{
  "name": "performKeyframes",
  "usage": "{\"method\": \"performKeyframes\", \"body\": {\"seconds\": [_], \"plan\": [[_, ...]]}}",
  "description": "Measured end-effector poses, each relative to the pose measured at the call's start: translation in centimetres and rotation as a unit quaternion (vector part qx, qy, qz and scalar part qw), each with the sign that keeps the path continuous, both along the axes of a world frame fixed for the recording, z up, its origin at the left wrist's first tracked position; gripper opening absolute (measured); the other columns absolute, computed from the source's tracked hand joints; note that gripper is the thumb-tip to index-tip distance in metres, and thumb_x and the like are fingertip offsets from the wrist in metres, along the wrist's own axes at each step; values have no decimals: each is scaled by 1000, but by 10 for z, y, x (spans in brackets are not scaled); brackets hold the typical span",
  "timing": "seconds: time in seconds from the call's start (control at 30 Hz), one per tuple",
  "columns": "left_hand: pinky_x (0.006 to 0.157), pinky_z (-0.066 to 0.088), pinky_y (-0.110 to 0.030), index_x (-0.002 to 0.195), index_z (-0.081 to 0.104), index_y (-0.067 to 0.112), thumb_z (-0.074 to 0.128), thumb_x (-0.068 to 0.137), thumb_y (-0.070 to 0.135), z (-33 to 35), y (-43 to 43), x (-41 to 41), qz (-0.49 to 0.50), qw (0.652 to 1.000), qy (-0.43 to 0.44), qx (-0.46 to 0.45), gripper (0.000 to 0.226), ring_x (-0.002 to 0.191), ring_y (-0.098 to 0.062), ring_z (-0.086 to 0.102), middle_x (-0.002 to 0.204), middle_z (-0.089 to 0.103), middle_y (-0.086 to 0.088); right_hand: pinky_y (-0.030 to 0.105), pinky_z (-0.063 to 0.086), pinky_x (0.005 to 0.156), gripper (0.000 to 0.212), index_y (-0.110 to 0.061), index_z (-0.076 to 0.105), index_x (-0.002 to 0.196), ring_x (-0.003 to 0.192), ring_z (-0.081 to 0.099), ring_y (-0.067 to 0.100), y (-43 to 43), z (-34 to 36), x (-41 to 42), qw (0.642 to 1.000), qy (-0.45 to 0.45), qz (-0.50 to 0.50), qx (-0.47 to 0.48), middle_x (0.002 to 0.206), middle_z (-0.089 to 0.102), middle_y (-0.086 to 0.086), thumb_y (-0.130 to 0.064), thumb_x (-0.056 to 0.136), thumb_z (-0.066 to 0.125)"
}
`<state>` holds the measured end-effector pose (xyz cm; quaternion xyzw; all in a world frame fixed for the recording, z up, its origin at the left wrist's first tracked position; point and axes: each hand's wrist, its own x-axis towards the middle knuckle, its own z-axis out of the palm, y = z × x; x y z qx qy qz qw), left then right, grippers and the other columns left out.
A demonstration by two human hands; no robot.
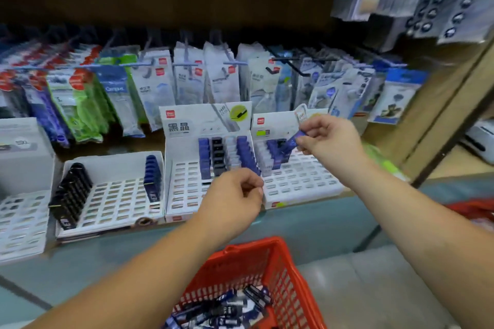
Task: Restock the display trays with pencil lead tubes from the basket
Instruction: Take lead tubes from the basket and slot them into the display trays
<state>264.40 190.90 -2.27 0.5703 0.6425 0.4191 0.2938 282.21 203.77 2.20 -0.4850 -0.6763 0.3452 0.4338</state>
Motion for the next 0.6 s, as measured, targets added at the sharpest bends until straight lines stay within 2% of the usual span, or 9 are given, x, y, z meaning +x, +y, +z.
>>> {"method": "performKeyframes", "body": {"seconds": [0.07, 0.13, 0.23, 0.3, 0.43, 0.6], "plan": [[59, 47, -18, 85, 70, 22, 65, 94, 9, -5, 4, 5, 1, 1000, 15, -6, 16, 59, -5, 57, 77, 73, -3, 41, 59, 74, 29, -18, 66, 81, 63, 64, 20, 7, -5, 0, 1000, -26, 7, 8, 71, 65, 10, 9, 82, 76], [60, 48, -21, 88, 73, 19, 66, 94, 9, -10, 6, 5, 4, 1000, 12, -12, 13, 58, -7, 56, 77, 73, -6, 33, 57, 71, 25, -16, 68, 81, 61, 59, 13, 11, -12, -3, 997, -62, 30, 18, 69, 65, 2, 8, 80, 77], [56, 45, -15, 91, 74, 16, 65, 96, 7, -14, 7, 1, 1, 1000, -9, -21, 14, 55, -3, 56, 70, 71, 1, 28, 54, 64, 34, -25, 66, 74, 56, 56, 9, 12, -23, -5, 992, -107, 59, 22, 67, 63, -6, 7, 80, 77], [57, 47, -14, 90, 74, 18, 65, 96, 7, -16, 7, -3, 1, 1000, -8, -25, 15, 57, -2, 58, 68, 71, 4, 26, 53, 68, 38, -30, 64, 71, 60, 57, 9, 13, -32, -3, 988, -137, 65, 23, 69, 64, -8, 4, 81, 78], [62, 50, -18, 87, 73, 24, 68, 95, 10, -24, 8, -8, -1, 1000, 6, -23, 17, 60, -4, 58, 73, 71, 3, 35, 56, 77, 39, -30, 61, 67, 70, 62, 16, 16, -41, -1, 987, -149, 51, 36, 72, 67, -9, 3, 82, 75], [63, 50, -18, 91, 73, 22, 67, 96, 9, -25, 7, -12, -11, 1000, 3, -22, 15, 60, -2, 56, 77, 71, 0, 13, 41, 63, 33, -28, 65, 76, 61, 54, -3, 13, -40, -3, 981, -176, 64, 48, 72, 63, -15, 1, 88, 72]]}}
